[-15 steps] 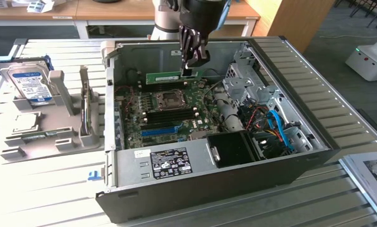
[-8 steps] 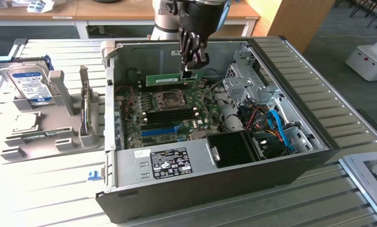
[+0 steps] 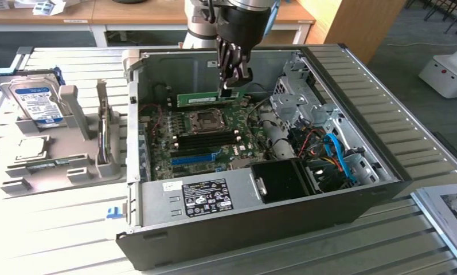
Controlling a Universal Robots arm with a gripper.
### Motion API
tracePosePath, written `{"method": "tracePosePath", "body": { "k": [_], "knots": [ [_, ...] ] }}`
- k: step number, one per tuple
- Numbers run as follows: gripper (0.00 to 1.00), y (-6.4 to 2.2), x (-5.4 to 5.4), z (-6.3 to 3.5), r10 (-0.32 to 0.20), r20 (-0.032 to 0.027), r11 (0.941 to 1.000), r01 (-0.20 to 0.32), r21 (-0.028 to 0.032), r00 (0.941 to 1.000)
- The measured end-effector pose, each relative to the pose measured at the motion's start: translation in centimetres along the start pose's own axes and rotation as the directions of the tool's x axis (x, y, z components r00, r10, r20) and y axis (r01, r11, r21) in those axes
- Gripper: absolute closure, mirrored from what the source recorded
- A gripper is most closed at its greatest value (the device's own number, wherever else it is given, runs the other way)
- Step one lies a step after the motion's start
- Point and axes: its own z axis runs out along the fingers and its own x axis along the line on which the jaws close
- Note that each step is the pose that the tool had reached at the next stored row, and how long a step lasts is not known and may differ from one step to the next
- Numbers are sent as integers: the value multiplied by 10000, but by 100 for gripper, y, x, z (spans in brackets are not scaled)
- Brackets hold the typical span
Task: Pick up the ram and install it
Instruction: 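Insert the ram into the slot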
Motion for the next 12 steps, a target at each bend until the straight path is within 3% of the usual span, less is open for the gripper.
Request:
{"method": "tracePosePath", "body": {
  "k": [12],
  "knots": [
    [88,-8,2,101,16,2,10000,-16,1,10000]
  ]
}}
